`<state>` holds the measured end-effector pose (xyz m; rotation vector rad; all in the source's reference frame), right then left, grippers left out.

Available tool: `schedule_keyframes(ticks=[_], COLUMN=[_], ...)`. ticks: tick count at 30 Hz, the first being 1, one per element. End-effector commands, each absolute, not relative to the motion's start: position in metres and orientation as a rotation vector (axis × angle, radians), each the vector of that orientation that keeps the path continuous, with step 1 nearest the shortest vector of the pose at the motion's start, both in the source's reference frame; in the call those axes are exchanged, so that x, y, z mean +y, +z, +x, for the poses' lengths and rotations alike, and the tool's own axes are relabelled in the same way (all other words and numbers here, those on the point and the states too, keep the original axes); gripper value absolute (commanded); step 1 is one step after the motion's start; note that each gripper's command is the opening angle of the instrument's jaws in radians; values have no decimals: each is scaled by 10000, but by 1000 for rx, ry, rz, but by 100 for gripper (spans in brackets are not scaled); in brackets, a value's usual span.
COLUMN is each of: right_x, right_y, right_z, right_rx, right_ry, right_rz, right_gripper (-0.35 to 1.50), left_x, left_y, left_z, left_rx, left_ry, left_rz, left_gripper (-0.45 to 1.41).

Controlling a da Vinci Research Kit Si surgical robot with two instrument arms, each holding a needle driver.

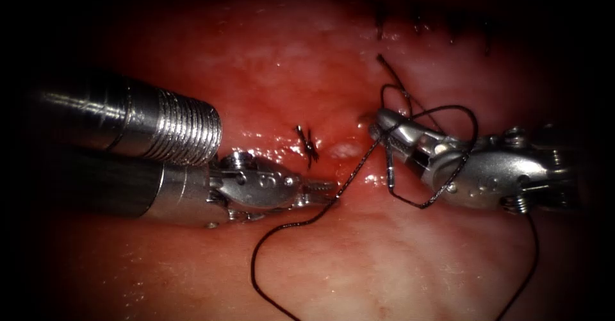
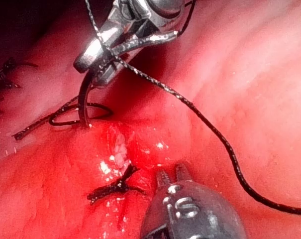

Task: Wound Closure

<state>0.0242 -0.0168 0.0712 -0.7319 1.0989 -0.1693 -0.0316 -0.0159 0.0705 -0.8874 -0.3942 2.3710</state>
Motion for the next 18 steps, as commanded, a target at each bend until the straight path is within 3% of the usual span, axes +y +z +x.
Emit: schedule_keyframes(ticks=[1, 12, 18], right_x=[-169, -168, -157], right_y=[718, 718, 716], right_z=[251, 252, 253], right_rx=[1104, 1116, 1198], right_ry=[-171, -178, 1], right_rz=[-731, -727, -632], right_gripper=[-35, -35, -35], left_x=[-160, -161, -161], left_y=[709, 709, 709], left_z=[-321, -321, -320], left_rx=[-395, -397, -401], left_ry=[2373, 2375, 2376], left_rz=[-885, -882, -884], left_gripper=[-11, -13, -13])
